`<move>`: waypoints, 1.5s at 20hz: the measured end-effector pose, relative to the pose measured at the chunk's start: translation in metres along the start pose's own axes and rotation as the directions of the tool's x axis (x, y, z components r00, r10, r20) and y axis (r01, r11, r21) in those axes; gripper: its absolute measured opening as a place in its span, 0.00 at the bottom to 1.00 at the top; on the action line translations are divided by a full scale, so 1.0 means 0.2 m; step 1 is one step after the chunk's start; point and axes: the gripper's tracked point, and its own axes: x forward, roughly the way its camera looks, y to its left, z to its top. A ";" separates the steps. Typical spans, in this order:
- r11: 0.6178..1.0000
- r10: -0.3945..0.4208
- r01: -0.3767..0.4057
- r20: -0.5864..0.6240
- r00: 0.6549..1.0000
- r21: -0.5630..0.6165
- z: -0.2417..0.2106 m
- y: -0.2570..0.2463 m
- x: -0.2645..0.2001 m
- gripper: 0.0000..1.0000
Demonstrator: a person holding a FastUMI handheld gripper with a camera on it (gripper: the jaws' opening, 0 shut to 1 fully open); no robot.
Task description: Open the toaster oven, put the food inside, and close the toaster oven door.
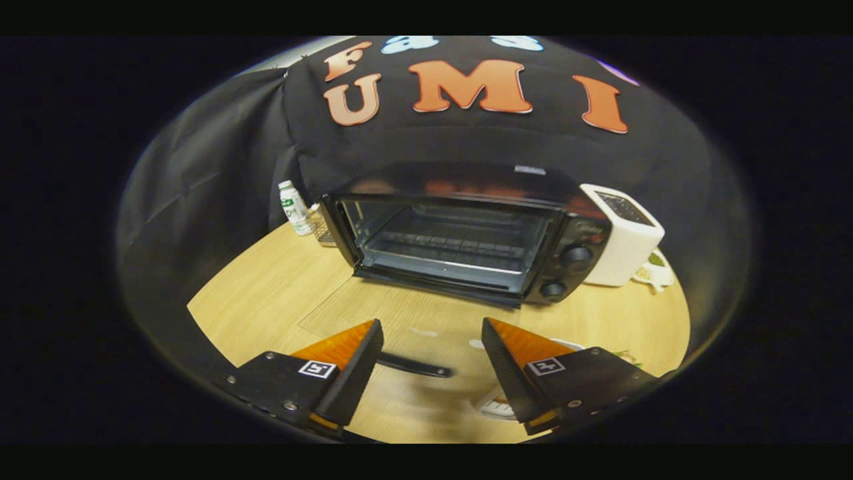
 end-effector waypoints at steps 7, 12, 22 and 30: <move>0.994 -0.088 0.085 0.057 0.994 0.062 0.09 -0.38 -0.28 0.96; 0.981 -0.156 0.156 -0.014 0.988 0.112 -0.07 -0.67 -0.36 0.98; 0.955 -0.084 0.149 -0.247 0.965 0.258 -0.55 -0.75 -0.18 0.98; 0.926 -0.002 0.123 -0.323 0.946 0.356 -0.60 -0.64 -0.13 0.61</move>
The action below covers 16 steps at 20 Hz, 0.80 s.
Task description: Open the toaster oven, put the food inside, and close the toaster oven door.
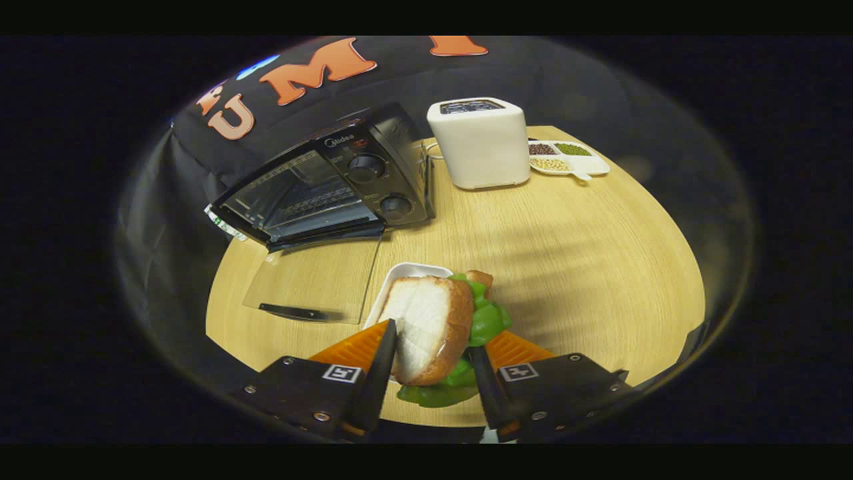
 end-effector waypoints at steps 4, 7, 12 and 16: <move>1.000 0.000 0.000 0.033 0.999 0.004 0.07 0.05 -0.07 0.40; 1.000 -0.029 0.029 0.054 0.998 -0.007 0.10 0.05 -0.10 0.33; 1.000 -0.018 0.016 0.105 0.994 0.021 0.17 0.11 -0.20 0.31; 0.998 0.024 -0.033 0.160 0.987 0.057 0.28 0.20 -0.29 0.31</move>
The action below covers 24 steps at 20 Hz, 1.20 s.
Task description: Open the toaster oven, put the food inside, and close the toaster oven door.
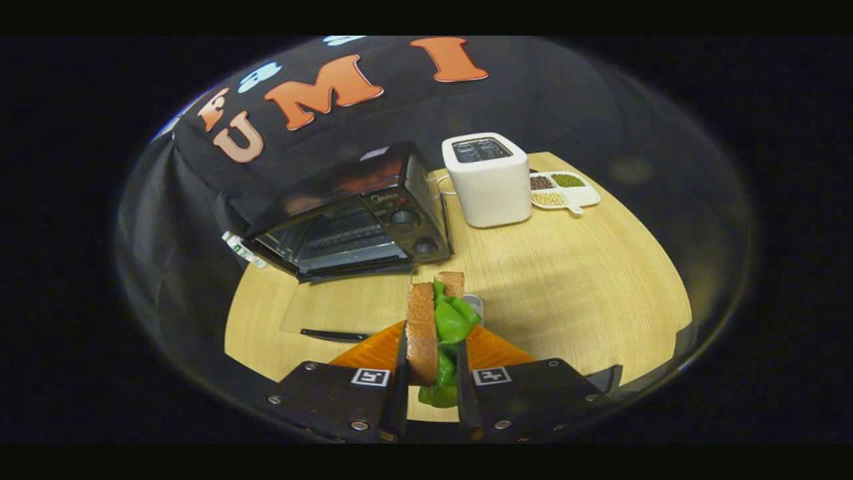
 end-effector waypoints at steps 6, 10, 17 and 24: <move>0.993 0.117 -0.118 0.057 0.991 0.019 0.13 0.27 0.00 0.31; 0.975 0.215 -0.217 0.052 0.975 0.040 0.14 0.51 0.12 0.31; 0.929 0.317 -0.336 0.138 0.938 0.153 0.20 0.80 0.38 0.31; 0.911 0.293 -0.331 0.176 0.940 0.246 0.21 0.89 0.69 0.31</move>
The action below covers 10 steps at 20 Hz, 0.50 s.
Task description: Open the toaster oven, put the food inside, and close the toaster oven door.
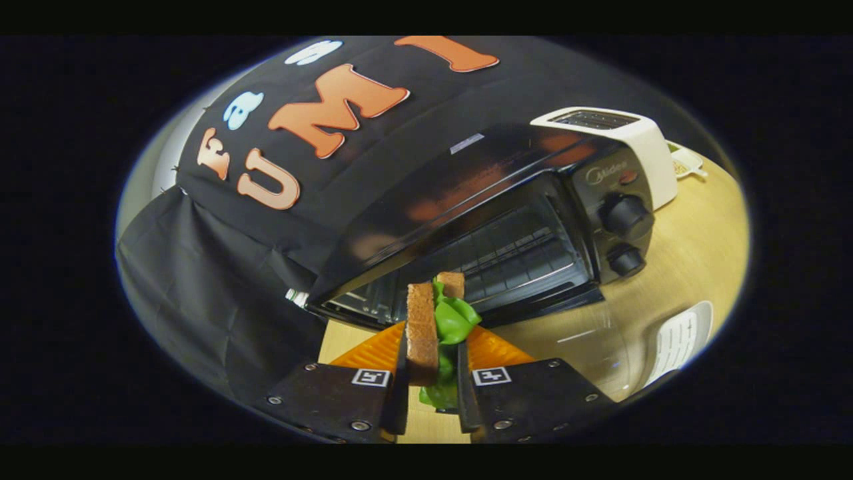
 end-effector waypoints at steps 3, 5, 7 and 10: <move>0.997 0.036 -0.039 0.054 0.998 0.060 0.05 0.06 0.12 0.31; 0.995 0.034 -0.043 0.096 0.995 0.088 0.10 0.07 0.19 0.31; 0.994 0.020 -0.033 0.133 0.991 0.100 0.13 0.05 0.24 0.31; 0.995 -0.019 -0.001 0.202 0.979 0.099 0.19 0.01 0.34 0.31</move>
